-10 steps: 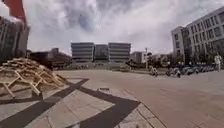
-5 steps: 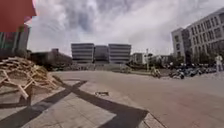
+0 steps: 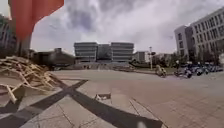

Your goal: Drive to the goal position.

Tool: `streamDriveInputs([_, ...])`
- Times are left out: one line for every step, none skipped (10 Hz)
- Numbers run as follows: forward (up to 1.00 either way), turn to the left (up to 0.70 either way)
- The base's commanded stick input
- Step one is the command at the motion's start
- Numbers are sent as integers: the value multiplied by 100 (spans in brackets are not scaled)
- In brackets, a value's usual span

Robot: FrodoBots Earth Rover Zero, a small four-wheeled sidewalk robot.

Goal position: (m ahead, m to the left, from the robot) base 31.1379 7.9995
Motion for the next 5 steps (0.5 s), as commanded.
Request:
streamDriveInputs([70, 2])
streamDriveInputs([70, 0])
streamDriveInputs([70, 0])
streamDriveInputs([70, 0])
streamDriveInputs([70, 0])
